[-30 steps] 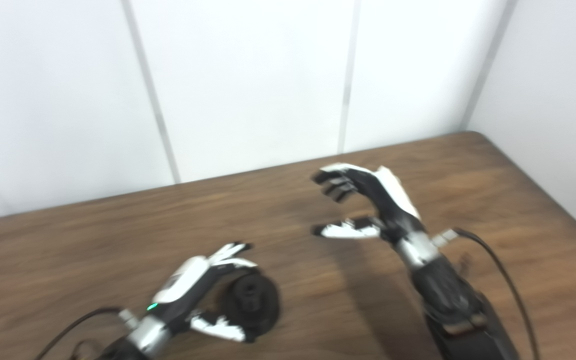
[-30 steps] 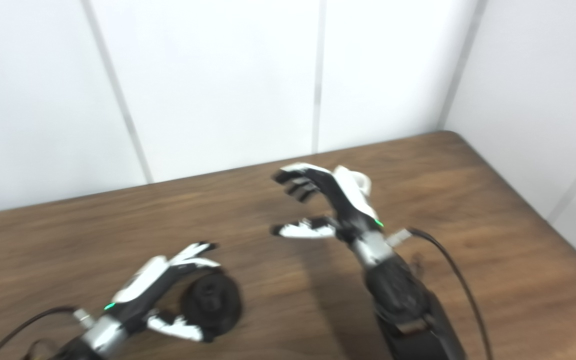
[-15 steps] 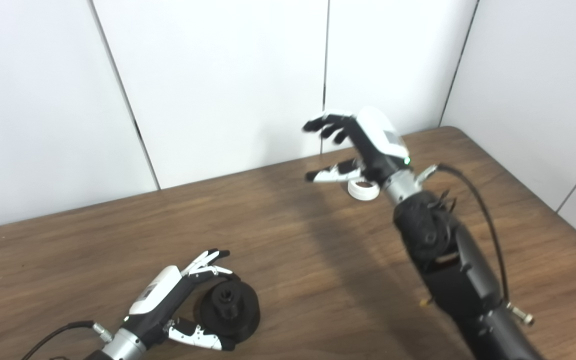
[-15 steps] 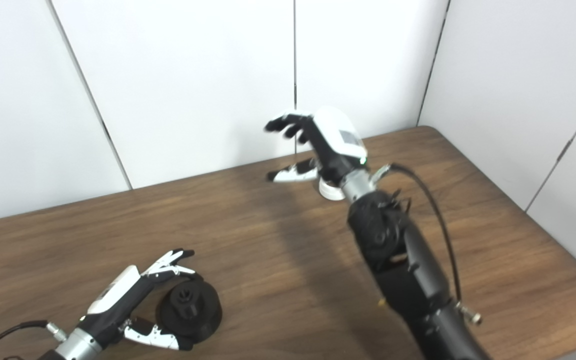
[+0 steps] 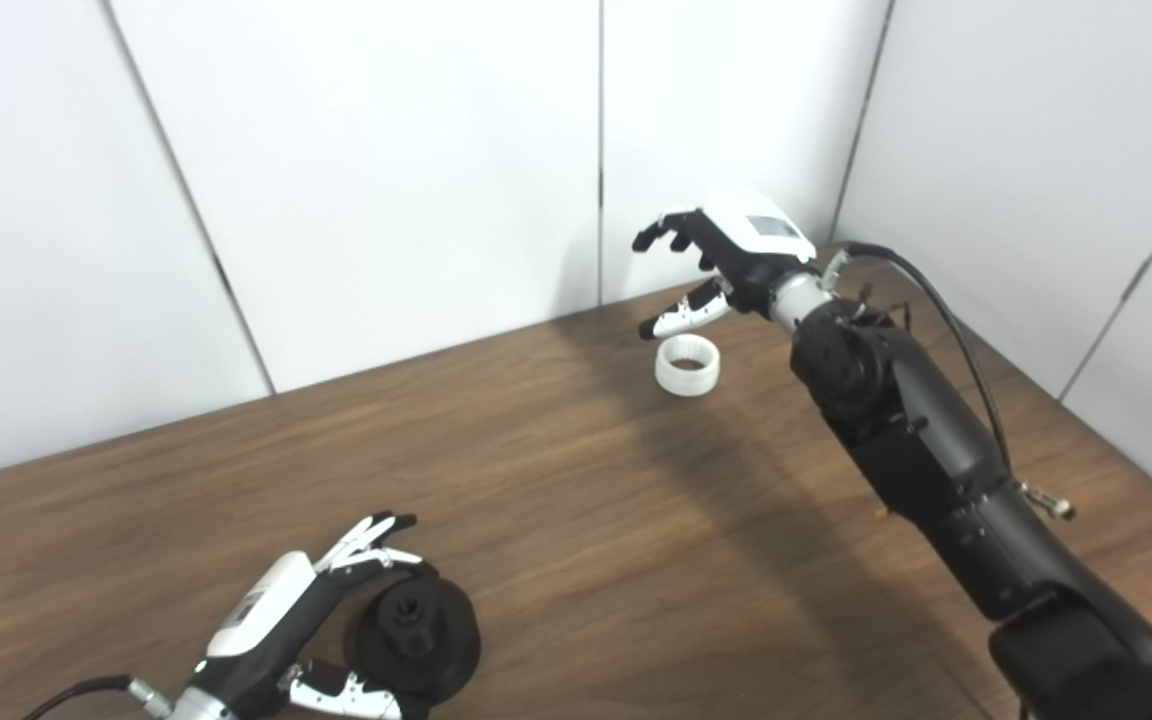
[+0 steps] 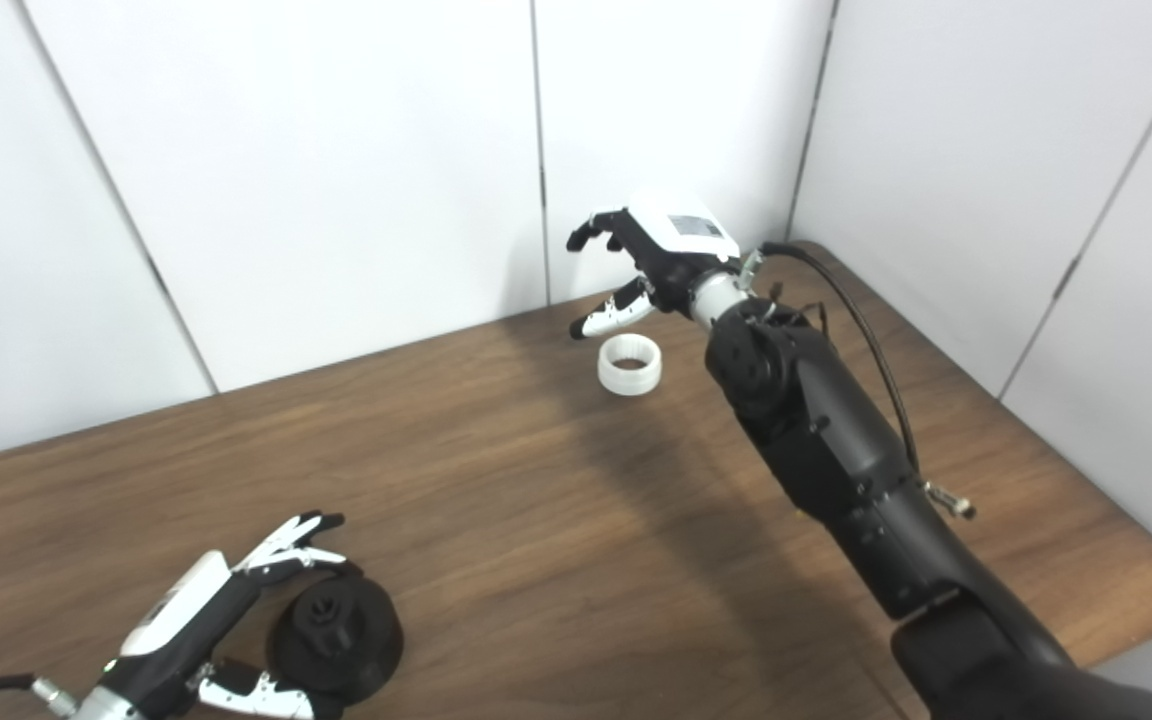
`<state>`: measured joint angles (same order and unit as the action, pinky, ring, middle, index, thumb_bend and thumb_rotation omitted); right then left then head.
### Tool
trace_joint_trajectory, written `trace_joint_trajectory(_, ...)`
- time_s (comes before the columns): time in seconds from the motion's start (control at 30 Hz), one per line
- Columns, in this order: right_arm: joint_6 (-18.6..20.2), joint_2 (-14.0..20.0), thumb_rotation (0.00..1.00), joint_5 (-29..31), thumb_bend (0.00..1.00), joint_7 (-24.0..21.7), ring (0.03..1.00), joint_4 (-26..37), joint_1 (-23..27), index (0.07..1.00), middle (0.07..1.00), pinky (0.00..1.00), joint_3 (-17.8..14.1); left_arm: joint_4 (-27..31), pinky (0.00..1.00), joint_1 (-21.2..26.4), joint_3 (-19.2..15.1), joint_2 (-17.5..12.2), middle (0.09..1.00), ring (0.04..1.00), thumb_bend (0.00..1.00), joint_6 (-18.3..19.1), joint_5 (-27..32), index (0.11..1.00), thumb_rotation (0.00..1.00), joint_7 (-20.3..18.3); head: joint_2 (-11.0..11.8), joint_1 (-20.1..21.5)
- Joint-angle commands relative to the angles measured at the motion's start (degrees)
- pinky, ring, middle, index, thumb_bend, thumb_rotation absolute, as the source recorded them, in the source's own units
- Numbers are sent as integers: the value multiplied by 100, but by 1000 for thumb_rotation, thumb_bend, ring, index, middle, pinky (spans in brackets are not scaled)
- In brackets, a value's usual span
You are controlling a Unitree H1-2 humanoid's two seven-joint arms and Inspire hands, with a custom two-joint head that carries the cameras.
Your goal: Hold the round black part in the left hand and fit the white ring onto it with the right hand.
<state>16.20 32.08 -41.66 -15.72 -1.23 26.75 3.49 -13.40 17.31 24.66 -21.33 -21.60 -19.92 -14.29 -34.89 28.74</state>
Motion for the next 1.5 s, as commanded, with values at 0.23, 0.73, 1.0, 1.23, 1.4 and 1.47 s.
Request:
trace_joint_trajectory(0.23, 419, 632, 394, 184, 755, -993, 826, -239, 493, 762, 861, 672, 291, -218, 892, -161, 25, -265, 960, 1000, 523, 178, -233, 487, 67, -288, -4, -14)
trace_joint_trajectory(0.73, 994, 826, 450, 407, 994, -1967, 935, -700, 814, 887, 979, 757, 741, -209, 884, -161, -8, -273, 955, 1000, 523, 172, -230, 486, 67, -278, -8, -65)
trace_joint_trajectory(1.0, 1059, 784, 353, 391, 1000, -2048, 932, -725, 777, 920, 982, 758, 844, -229, 901, -176, -7, -252, 956, 1000, 523, 158, -214, 486, 67, -282, -16, -113)
trace_joint_trajectory(1.23, 1062, 651, 279, 404, 1000, -1904, 928, -740, 714, 999, 994, 767, 787, -224, 914, -178, -15, -246, 956, 1000, 523, 168, -200, 486, 67, -284, -16, -113)
trace_joint_trajectory(1.4, 980, 572, 205, 471, 950, -1597, 910, -743, 646, 981, 975, 758, 742, -199, 901, -185, -21, -249, 954, 1000, 523, 181, -202, 486, 67, -284, -41, -177)
trace_joint_trajectory(1.47, 861, 542, 174, 510, 920, -1411, 893, -750, 599, 948, 953, 749, 711, -178, 905, -201, -29, -247, 955, 1000, 523, 186, -190, 486, 66, -281, -41, -177)
